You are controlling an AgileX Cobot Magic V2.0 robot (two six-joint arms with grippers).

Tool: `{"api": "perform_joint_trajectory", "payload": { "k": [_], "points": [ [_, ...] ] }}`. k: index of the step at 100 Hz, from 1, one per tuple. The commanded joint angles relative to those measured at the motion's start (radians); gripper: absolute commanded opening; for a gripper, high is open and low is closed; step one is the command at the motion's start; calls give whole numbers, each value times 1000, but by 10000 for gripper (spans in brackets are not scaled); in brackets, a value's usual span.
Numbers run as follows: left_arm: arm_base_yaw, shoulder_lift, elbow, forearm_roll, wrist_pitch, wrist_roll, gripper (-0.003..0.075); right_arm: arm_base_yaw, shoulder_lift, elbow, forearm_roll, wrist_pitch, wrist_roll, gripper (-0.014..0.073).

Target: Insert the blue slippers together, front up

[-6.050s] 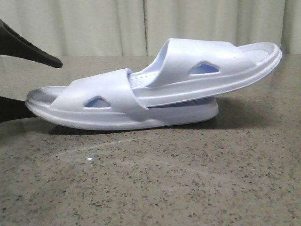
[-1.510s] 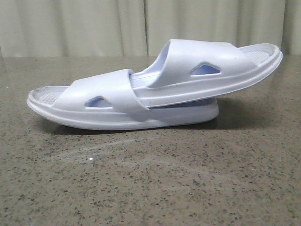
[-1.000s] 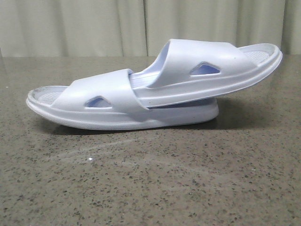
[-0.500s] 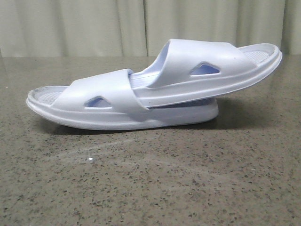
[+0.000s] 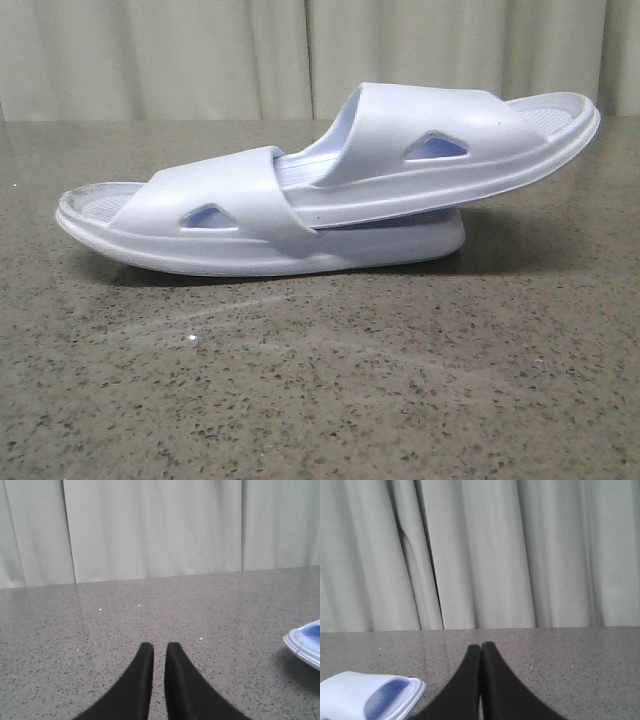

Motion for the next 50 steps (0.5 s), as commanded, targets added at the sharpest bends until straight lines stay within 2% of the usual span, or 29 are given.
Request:
{"api": "perform_joint_trajectory", "payload": {
  "k": [1, 10, 17, 22, 24, 34, 41, 45, 50],
  "points": [
    [-3, -29, 10, -5, -78, -11, 16, 2, 12, -26, 7, -24, -11, -107],
    [-3, -29, 10, -5, -78, -11, 16, 2, 12, -26, -2, -24, -8, -107],
    [-3, -29, 10, -5, -78, -11, 16, 2, 12, -26, -113, -23, 89, -107],
    [-3, -29, 10, -5, -78, -11, 16, 2, 12, -26, -308, -23, 250, -107],
    [-3, -29, 10, -5, -78, -11, 16, 2, 12, -26, -364, -21, 337, -107],
    [-3, -29, 10, -5, -78, -11, 16, 2, 12, -26, -802, 1, 795, -107],
    [-3, -29, 10, -5, -78, -11, 16, 2, 12, -26, -1078, 37, 1070, -107],
    [-3, -29, 10, -5, -78, -11, 16, 2, 12, -26, -1223, 56, 1194, -107],
    [-3, -29, 10, -5, -78, -11, 16, 2, 7, -26, -1329, 74, 1312, -107]
  ]
}}
